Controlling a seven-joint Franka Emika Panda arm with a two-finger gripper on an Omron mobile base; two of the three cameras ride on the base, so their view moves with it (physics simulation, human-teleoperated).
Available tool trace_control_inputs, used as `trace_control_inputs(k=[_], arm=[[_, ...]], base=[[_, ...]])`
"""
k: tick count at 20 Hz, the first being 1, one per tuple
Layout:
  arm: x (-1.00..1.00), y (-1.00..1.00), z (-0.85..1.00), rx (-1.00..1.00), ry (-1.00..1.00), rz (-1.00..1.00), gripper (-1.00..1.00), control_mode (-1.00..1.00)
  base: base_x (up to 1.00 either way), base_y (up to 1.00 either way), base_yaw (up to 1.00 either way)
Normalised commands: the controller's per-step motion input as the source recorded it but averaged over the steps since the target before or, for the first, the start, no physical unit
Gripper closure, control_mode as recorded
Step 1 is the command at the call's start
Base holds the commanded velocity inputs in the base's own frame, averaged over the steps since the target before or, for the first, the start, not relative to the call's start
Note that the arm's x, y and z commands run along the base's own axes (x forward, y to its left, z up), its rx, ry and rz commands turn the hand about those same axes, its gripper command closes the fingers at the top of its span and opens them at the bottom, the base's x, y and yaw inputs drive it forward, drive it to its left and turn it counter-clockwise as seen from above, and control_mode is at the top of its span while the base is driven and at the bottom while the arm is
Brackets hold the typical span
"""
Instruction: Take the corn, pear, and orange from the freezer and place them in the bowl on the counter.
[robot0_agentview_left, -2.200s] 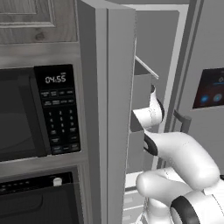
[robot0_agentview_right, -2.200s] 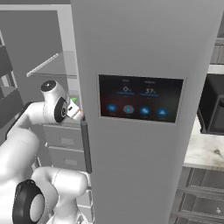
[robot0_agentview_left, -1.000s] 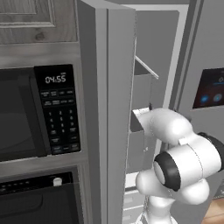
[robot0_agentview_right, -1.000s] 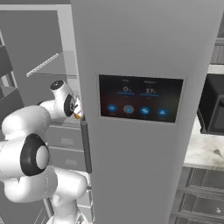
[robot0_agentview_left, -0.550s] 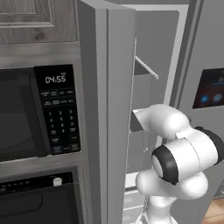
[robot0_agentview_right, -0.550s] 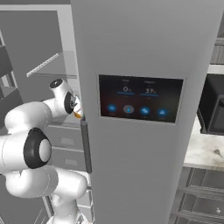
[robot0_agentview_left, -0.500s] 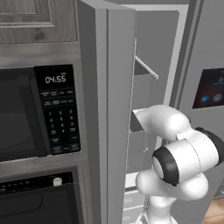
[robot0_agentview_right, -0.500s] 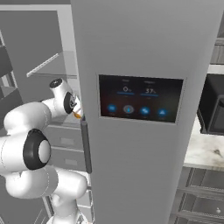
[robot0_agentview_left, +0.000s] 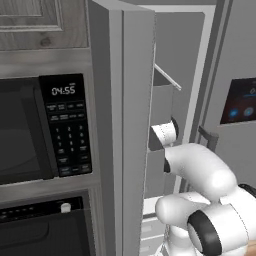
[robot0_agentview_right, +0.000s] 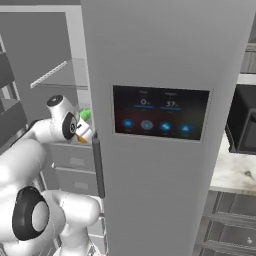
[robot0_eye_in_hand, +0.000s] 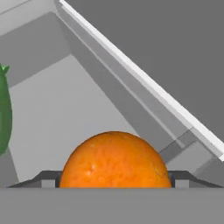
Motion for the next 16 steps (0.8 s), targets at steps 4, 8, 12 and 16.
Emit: trace_control_inputs(k=[4,8,12,16], arm=[[-0.45,-0.13,0.09,0.0,0.0,0.23,1.0,-1.0],[-0.44,0.0,0.21,0.0,0.0,0.28,1.0,-1.0],[-0.33,0.0,0.45,0.0,0.0,0.22,1.0,-1.0],[-0.43,0.0,0.55,-0.01,0.01,0.12,1.0,-1.0]], base=[[0.0,0.0,0.0],[0.0,0.0,0.0],[0.0,0.0,0.0],[0.0,0.0,0.0]])
